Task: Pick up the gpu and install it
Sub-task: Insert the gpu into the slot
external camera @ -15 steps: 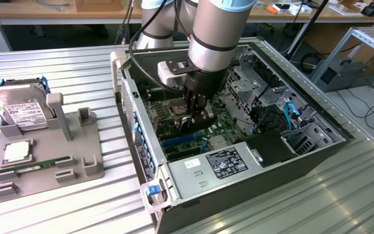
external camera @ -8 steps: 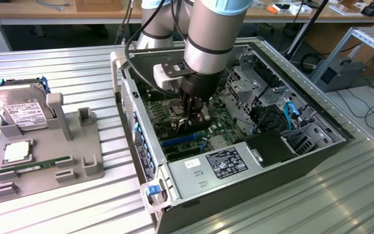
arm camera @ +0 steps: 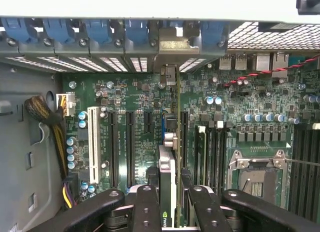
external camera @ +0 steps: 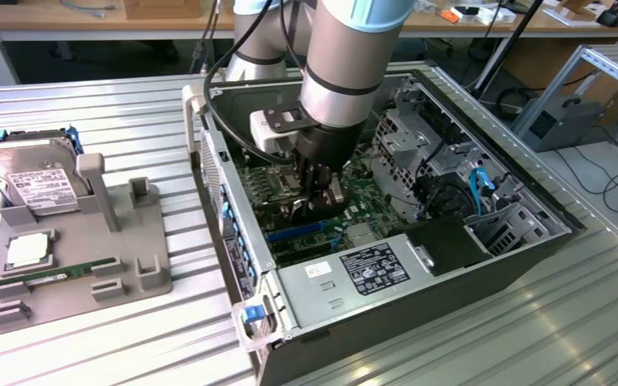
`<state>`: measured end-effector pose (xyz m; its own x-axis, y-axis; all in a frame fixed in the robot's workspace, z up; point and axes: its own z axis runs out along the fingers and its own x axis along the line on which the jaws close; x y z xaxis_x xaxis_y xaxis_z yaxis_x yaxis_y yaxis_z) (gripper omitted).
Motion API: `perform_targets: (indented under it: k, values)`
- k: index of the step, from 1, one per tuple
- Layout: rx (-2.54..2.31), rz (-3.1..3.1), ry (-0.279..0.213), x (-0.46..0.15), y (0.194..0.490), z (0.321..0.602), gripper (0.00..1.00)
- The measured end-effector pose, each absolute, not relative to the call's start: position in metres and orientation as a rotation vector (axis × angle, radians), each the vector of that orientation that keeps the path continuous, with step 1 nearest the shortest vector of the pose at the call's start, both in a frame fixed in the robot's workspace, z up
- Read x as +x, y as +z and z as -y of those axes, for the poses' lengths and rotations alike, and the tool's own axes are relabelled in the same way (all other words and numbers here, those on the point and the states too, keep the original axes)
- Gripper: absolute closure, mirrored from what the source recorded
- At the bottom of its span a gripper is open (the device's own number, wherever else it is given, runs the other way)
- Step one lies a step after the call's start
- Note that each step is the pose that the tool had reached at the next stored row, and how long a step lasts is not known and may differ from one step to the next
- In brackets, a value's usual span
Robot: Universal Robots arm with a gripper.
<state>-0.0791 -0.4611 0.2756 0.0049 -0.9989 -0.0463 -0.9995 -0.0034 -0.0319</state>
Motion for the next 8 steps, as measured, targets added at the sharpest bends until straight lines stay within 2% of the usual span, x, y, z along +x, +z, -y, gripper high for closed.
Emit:
perform_targets:
  k: [8]
  values:
    - [-2.187, -2.178, 0.016, -0.0791, 0.2755, 0.4611, 0.73]
